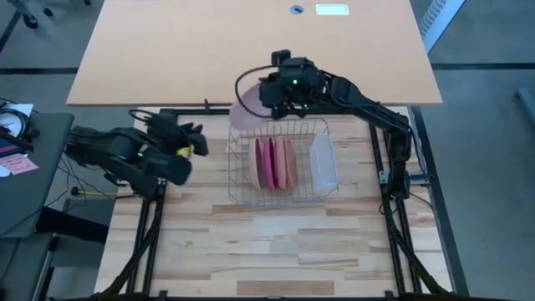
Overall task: Sort dishes
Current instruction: Put the beige plate in the dish rack
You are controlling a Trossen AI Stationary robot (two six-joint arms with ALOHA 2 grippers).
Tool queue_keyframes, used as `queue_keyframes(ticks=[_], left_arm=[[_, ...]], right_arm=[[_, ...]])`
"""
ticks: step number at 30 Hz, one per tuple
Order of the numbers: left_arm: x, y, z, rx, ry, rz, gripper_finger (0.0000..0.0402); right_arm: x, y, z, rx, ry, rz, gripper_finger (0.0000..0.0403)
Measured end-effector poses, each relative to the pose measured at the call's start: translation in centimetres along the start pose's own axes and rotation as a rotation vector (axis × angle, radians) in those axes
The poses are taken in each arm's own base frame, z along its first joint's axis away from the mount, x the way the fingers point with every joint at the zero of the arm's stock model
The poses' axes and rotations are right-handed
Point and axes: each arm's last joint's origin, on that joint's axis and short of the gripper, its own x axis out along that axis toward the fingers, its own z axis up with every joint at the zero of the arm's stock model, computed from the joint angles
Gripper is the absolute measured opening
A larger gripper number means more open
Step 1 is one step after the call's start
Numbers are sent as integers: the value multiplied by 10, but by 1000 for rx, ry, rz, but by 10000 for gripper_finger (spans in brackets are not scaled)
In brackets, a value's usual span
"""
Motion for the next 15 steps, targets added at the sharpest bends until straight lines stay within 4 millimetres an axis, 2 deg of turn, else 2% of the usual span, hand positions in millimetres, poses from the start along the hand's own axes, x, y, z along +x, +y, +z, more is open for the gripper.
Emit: queue_keyframes(ticks=[4,7,15], left_arm=[[-8,18,12,-80,23,-36,142],[-8,29,13,-98,22,-33,138],[-1,41,0,-195,23,1,137]], right_arm=[[-5,4,6,-33,-10,3,0],[-17,2,10,-26,-34,-1,0],[-70,-35,13,165,-170,-153,0]])
